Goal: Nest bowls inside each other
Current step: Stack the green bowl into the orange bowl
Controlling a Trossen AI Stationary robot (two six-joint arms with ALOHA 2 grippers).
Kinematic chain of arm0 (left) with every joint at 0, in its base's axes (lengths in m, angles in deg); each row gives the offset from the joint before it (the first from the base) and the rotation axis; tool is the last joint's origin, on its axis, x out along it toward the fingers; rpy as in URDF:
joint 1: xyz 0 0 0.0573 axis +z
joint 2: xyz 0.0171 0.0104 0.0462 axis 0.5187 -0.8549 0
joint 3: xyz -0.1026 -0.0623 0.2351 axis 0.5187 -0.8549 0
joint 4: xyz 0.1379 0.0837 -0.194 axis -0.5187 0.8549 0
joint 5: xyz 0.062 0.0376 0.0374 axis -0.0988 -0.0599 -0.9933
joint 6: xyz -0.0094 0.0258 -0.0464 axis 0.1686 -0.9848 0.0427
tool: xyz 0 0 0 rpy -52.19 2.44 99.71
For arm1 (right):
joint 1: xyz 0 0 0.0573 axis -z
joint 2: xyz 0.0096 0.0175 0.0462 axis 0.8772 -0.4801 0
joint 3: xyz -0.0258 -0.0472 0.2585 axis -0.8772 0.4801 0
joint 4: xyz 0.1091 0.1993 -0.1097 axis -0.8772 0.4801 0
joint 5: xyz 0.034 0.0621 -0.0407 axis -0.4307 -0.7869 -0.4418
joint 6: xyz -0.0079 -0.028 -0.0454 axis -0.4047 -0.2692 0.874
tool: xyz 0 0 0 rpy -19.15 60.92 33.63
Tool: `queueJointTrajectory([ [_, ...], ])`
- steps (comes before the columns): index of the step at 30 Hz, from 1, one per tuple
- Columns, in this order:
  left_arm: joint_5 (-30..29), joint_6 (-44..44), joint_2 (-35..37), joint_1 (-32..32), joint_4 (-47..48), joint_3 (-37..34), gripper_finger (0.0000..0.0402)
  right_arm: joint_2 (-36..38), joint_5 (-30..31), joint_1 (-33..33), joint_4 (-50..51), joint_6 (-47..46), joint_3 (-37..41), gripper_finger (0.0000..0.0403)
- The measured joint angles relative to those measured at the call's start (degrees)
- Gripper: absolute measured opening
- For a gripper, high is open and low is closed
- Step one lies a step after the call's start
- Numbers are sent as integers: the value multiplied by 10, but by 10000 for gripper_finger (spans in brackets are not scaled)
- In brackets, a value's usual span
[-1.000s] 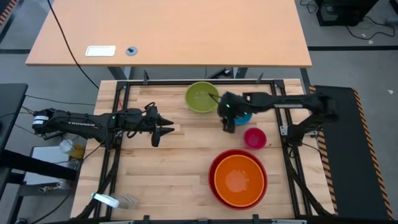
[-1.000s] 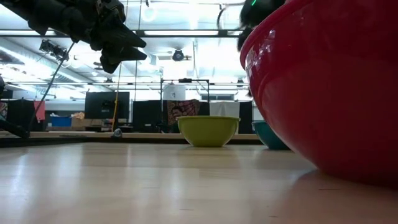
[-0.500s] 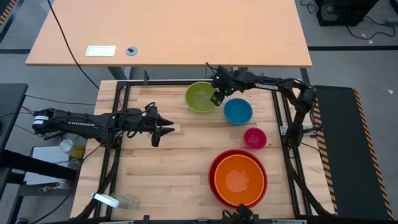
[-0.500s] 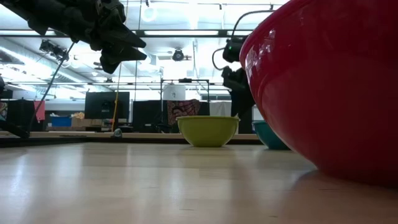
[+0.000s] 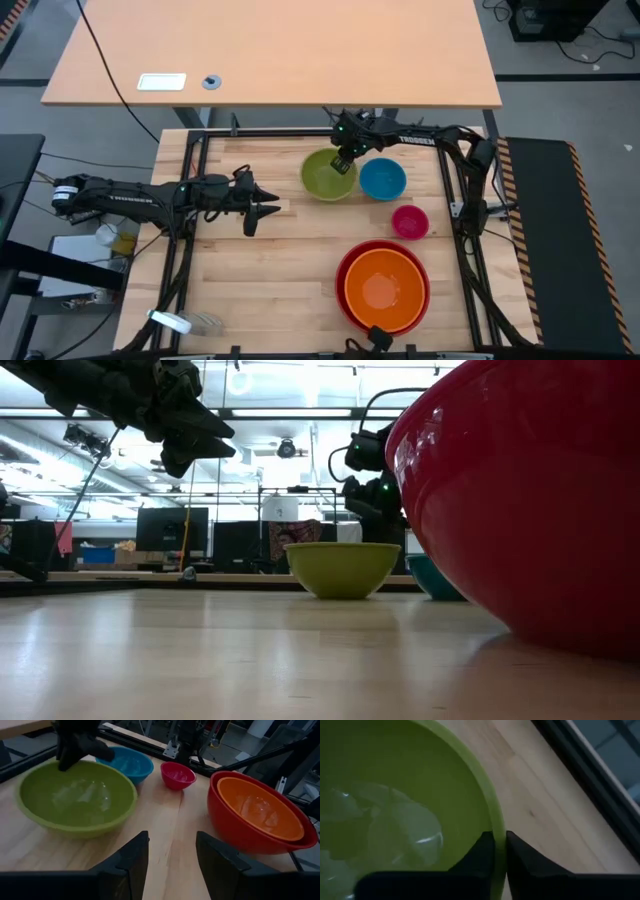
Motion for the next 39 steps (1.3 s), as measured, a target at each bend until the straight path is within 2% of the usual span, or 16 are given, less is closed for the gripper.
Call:
queueJointTrajectory([
  [5,0,20,0,-7,-7,0,167,8,-25,0,-34,17,0,26],
  [12,-2,-11,0,-30,-45,0,167,63,-143,-13,-50,39,-10,36],
  [18,-66,-32,0,-39,-59,0,182,118,-218,-55,-42,64,-10,34],
  [22,-74,-29,0,-35,-59,0,204,171,-260,-97,-9,100,-10,34],
  [28,-74,3,0,-35,-57,0,209,244,-260,-166,90,170,22,34],
  [34,-73,16,0,-39,-57,0,206,333,-214,-223,131,151,104,34],
  [39,-74,17,0,-39,-57,0,206,401,-199,-266,111,127,185,35],
])
